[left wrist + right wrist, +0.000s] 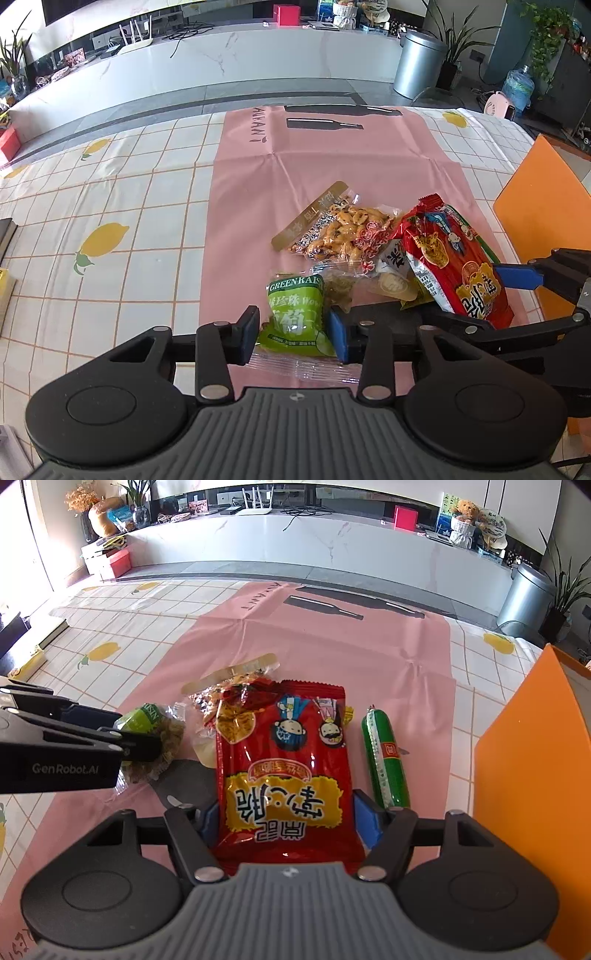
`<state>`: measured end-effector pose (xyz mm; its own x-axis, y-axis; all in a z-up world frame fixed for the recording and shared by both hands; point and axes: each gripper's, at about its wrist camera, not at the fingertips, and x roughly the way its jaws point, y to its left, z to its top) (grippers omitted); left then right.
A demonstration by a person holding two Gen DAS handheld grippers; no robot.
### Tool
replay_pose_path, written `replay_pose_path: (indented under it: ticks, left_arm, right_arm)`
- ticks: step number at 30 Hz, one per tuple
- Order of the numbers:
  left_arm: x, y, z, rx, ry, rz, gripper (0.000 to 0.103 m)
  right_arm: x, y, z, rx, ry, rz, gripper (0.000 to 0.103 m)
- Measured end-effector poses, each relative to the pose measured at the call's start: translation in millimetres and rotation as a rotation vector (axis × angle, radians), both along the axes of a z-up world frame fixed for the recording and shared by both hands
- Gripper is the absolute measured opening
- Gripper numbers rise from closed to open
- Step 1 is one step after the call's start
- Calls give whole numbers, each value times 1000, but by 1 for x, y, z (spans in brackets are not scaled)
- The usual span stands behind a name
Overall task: Organize snacks
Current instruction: 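Grasp the green snack bag with left tool while right tool grasps the red cracker bag, then carry both bags over the orange box and lower them inside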
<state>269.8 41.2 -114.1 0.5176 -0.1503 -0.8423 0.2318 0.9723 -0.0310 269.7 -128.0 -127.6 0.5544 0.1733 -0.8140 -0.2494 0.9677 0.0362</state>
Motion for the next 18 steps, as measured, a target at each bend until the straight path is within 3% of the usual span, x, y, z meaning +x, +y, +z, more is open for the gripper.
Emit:
replay_pose_path:
  ticks: [7, 18]
  left_arm:
    - [-27, -10, 29, 27, -37, 8, 44]
    - [-88, -35, 78, 42, -112, -27, 42]
  right_arm:
    - [-21, -5, 28, 10, -33, -13, 67]
    - [-91, -26, 87, 68, -94, -21, 67]
